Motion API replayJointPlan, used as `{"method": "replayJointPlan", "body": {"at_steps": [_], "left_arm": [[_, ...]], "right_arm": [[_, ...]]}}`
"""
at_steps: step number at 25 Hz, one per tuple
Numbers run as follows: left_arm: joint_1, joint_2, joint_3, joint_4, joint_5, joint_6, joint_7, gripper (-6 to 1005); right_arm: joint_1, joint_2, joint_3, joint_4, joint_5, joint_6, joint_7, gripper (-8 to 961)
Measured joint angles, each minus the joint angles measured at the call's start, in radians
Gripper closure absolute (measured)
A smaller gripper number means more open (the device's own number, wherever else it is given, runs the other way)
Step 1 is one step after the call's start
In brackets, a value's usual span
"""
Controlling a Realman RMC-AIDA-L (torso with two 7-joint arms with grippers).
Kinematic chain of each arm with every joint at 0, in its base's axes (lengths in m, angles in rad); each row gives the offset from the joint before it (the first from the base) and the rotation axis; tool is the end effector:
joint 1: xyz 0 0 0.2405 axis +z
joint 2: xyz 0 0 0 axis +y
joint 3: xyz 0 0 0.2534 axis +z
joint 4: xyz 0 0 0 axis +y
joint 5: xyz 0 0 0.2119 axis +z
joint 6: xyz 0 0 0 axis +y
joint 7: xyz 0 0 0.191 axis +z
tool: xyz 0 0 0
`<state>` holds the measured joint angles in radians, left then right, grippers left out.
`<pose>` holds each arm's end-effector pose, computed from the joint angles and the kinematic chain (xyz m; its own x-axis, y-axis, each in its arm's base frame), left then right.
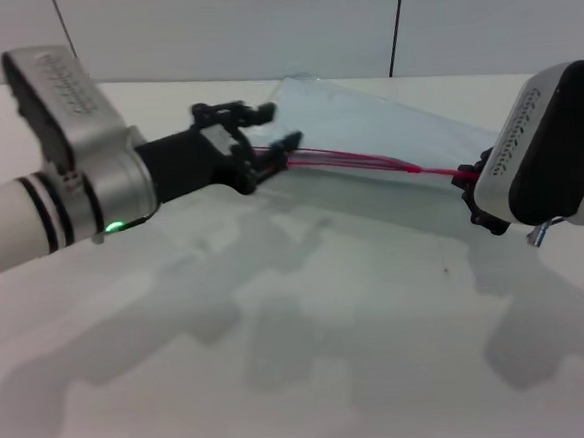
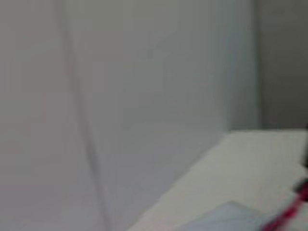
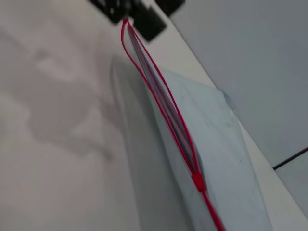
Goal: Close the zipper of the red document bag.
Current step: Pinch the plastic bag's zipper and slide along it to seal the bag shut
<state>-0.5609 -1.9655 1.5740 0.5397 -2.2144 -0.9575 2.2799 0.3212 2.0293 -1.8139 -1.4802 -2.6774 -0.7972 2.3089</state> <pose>-0.2048 0.4184 -0.0606 0.8754 -0.0296 0.4824 0.2637 -0.8072 -0.5281 0.1898 0.3881 -0.0644 0.9724 -0.1220 0.1987 0.0401 -0.7520 -0.6579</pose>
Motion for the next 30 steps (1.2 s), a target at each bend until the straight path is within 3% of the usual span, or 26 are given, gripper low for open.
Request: {"method": "replayJointPlan", "body": {"at_steps": [5, 7, 16, 30], "left_arm": [[-0.009, -0.01, -0.002, 0.137, 0.305, -0.001, -0.09, 539], [-0.011, -0.013, -0.005, 0.172, 0.358, 0.0, -0.114, 539], [-0.013, -0.015, 0.0, 0.295, 0.448, -0.002, -0.122, 540], [-0.051, -0.021, -0.006, 0.301, 0.546, -0.022, -0.133, 542]], "right_arm": [[0.008, -0.001, -0.009, -0.005, 0.018, -0.001, 0.001, 906], [0.011, -0.002, -0.011, -0.01, 0.04, -0.007, 0.0, 906], [0.024, -0.002, -0.012, -0.019, 0.058, -0.029, 0.0, 902], [0.026, -0.003, -0.007, -0.067, 0.059, -0.067, 0.001, 897]]}}
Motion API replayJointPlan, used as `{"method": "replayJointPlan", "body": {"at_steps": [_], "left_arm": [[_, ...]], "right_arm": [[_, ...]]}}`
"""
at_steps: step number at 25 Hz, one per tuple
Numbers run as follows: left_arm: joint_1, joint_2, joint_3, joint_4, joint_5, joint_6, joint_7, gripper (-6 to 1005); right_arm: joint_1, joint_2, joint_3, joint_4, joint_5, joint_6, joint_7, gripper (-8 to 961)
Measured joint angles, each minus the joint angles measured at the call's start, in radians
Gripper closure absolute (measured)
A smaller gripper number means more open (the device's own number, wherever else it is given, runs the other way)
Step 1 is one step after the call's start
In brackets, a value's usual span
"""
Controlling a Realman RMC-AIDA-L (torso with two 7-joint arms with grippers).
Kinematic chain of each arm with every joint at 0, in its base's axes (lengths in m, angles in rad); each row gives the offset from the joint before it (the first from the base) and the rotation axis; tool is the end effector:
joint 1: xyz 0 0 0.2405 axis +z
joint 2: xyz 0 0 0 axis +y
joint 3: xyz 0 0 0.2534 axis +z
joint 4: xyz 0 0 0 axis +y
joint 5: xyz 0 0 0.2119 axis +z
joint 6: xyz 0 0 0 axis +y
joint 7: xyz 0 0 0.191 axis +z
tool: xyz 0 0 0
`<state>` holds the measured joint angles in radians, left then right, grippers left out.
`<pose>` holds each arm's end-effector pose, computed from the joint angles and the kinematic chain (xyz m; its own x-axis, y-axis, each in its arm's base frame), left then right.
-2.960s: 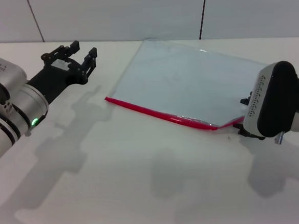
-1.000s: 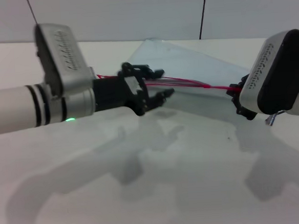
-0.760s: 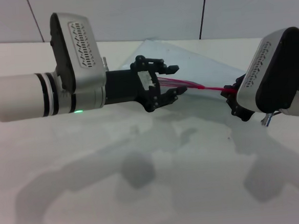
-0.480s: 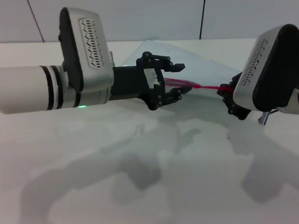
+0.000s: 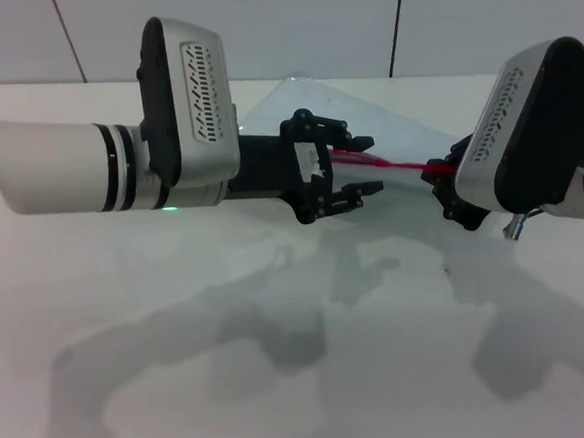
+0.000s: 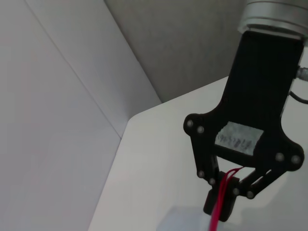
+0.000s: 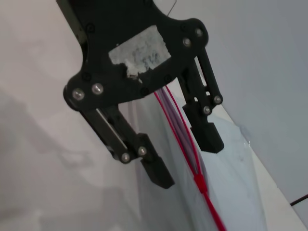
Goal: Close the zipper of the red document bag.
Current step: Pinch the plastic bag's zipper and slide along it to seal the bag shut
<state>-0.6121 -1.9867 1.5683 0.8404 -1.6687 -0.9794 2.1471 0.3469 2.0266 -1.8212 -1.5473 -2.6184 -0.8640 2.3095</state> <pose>-0.1457 0.4052 -0.0868 0.9185 -0.3515 0.1810 -0.2447 -0.8650 -0.4381 0.1601 0.3817 -0.0671 0.9838 -0.0786 0.1609 0.0388 -0.7838 -0.6197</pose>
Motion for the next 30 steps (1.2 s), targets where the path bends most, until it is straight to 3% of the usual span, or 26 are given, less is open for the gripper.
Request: {"method": "replayJointPlan", "body": {"at_steps": [28, 30], "left_arm": [[-0.038, -0.016, -0.009, -0.038, 0.024, 0.059, -0.003, 545], [-0.039, -0.016, -0.01, -0.038, 0.022, 0.06, -0.004, 590]], "right_arm": [[0.007, 0.001, -0.006, -0.044, 0.0, -0.028, -0.001, 887], [0.011, 0.002, -0.007, -0.044, 0.0, -0.028, -0.001, 886]]}}
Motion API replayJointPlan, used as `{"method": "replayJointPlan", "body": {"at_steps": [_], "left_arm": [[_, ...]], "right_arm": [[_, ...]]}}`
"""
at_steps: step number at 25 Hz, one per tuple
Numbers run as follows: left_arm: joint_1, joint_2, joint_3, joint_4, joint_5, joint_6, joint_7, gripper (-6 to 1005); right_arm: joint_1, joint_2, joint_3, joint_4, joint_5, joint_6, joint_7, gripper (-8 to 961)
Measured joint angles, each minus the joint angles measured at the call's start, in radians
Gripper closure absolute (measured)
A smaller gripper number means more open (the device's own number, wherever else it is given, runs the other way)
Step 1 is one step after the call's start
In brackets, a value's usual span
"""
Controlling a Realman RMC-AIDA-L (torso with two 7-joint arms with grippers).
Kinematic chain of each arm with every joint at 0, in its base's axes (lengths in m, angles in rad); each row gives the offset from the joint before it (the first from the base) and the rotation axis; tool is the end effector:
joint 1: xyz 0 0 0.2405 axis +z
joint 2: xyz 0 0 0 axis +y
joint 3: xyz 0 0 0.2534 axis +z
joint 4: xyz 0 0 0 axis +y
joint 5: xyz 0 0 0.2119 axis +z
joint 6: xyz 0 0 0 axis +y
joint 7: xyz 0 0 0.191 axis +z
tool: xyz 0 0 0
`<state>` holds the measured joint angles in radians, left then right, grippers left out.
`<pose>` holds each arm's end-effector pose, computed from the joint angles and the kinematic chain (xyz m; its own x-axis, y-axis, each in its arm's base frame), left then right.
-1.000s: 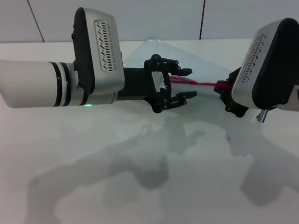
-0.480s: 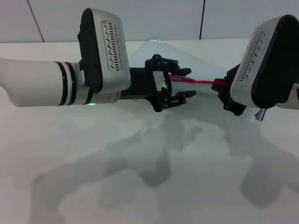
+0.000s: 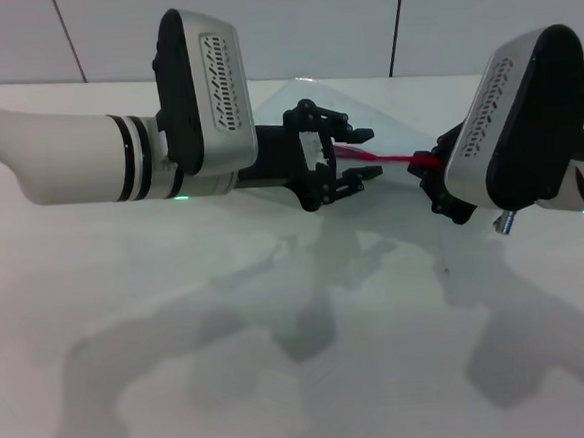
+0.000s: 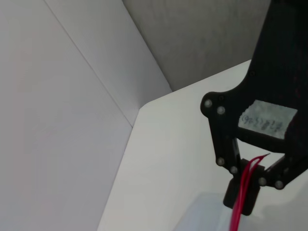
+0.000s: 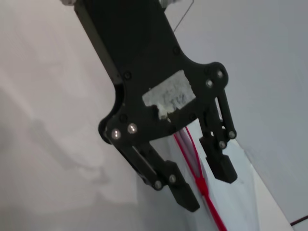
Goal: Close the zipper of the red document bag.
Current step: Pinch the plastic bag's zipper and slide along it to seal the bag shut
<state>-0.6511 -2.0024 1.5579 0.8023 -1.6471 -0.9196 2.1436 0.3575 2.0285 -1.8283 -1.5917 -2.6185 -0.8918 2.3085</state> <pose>-0.1434 0.4180 -0.0920 0.9289 -0.3391 0.1490 -0.2368 -0.8530 -0.4650 0.1437 0.3788 -0.0661 0.9865 -0.0389 0.1593 0.0674 -0.7892 -0.6104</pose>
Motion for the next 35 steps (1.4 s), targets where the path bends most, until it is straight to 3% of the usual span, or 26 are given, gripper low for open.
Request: {"method": "replayJointPlan", "body": {"at_steps": [12, 23, 35], "left_arm": [[-0.027, -0.002, 0.003, -0.03, 0.006, -0.007, -0.032, 646], [-0.025, -0.003, -0.001, -0.029, 0.006, 0.0, -0.038, 841], [-0.024, -0.004, -0.002, -0.028, 0.006, 0.001, -0.046, 903]], "right_arm": [[0.001, -0.002, 0.0, -0.011, 0.0, -0.008, 0.0, 881], [0.001, -0.002, 0.001, -0.011, 0.0, -0.01, 0.0, 877], [0.001, -0.002, 0.005, -0.011, -0.003, -0.009, 0.0, 873]]}}
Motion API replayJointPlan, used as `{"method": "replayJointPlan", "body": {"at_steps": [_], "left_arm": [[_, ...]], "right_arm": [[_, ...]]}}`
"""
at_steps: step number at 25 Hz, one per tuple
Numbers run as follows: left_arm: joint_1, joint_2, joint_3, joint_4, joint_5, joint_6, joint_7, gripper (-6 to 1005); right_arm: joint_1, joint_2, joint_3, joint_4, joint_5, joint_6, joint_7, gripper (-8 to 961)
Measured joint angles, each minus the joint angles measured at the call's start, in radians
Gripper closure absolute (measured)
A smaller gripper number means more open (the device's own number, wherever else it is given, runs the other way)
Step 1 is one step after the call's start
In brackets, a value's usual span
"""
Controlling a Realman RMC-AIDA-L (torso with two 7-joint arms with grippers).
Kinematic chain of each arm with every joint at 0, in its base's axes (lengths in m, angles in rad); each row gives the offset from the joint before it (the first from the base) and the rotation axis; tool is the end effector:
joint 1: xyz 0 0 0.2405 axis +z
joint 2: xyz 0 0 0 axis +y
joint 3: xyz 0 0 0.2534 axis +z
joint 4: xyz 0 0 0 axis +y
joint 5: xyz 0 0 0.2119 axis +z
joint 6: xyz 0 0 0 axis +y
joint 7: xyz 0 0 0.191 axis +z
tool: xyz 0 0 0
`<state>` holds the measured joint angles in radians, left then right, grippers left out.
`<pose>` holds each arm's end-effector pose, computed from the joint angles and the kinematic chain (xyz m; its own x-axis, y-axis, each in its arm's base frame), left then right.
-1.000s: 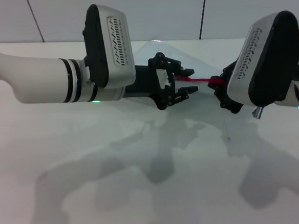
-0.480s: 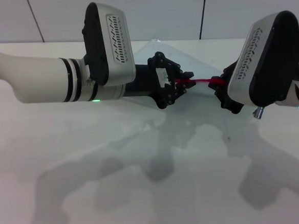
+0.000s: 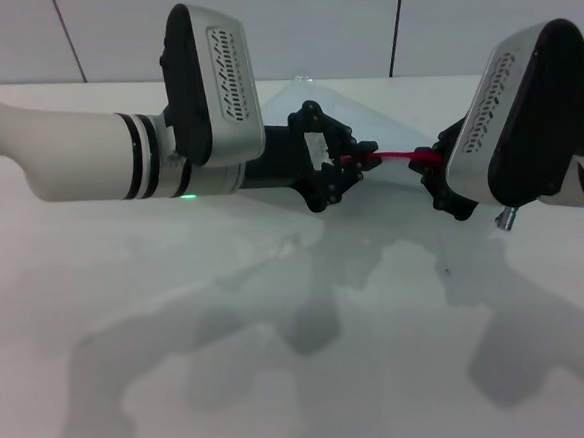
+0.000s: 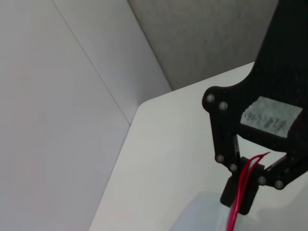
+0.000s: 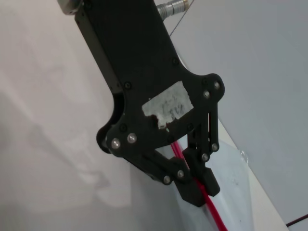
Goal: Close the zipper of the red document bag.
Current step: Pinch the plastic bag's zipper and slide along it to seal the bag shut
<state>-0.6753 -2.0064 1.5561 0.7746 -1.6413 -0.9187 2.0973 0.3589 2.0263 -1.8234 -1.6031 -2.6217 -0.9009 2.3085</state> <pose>-0.1416 0.4198 -0.0962 0.9404 -0.2972 0.1655 -0.1970 -0.8725 -0.4472 0.1419 0.3793 -0.0632 0.9861 -0.0346 0.1625 0.0735 -0.7866 -0.6131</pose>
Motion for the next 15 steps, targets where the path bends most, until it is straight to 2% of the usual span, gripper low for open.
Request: {"method": "replayJointPlan", "body": {"at_steps": [15], "left_arm": [[0.005, -0.006, 0.004, -0.001, 0.0, 0.023, -0.007, 908]], "right_arm": [[-0.001, 0.0, 0.008, 0.003, -0.003, 0.007, 0.0, 867]]}}
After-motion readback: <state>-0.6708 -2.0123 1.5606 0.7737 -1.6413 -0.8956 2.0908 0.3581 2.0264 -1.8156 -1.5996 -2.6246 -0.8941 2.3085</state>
